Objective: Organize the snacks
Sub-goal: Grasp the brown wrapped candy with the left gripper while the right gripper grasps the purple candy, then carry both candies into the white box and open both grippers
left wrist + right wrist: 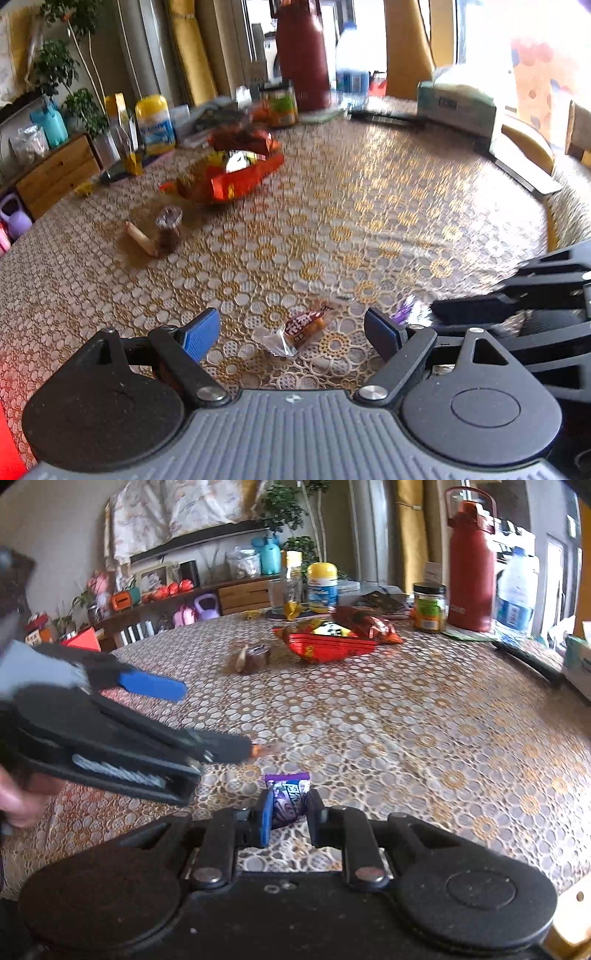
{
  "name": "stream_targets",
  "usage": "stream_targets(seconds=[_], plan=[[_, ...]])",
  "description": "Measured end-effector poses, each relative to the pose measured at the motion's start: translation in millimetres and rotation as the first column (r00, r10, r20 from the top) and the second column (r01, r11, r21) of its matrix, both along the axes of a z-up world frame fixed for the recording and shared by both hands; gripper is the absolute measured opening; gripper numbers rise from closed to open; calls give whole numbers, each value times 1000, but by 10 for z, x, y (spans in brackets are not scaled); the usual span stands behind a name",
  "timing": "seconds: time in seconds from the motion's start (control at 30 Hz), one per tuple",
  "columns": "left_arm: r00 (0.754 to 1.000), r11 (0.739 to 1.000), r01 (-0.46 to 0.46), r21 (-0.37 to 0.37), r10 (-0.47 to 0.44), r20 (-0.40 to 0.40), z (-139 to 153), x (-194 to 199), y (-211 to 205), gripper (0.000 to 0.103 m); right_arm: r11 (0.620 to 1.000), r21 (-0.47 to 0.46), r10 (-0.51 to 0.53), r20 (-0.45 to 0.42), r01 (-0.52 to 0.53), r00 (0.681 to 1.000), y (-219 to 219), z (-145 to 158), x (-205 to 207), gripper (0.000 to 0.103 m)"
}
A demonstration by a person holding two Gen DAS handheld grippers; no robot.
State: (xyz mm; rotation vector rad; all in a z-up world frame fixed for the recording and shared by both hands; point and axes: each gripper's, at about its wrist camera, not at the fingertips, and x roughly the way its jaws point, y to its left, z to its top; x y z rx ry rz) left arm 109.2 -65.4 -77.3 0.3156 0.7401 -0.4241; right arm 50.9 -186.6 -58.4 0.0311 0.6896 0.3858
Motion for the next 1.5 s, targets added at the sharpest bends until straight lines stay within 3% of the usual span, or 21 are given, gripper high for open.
stream_targets(seconds=[0.1,0.17,0.23,0.53,0.8,1.13,1.5], plan=[[1000,1000,4,7,-4,-12,-58,25,-25,85,1000,13,-16,-4,16,1000,-55,-11,-15,17],[1000,1000,9,-10,-9,-22,-75,21,-14,78,999,22,-28,-9,28,1000,-96,-17,-8,17],[1000,1000,16,-23,-16,-16,-71,14,-13,57,999,35,-39,-20,40,999,-136,-31,7,17],[1000,999,22,-38,-22,-12,-53,-16,-20,23,997,55,-48,-23,50,999,-162,-38,15,17],[999,997,-39,-69,40,14,29,-112,144,19,997,53,-51,-18,52,999,-145,-21,2,17],[990,982,-114,-149,126,71,364,-291,463,19,999,41,-37,18,36,999,-32,119,-18,17],[955,954,-213,-211,249,160,781,-574,1021,19,999,19,49,116,-51,992,342,458,-5,17]])
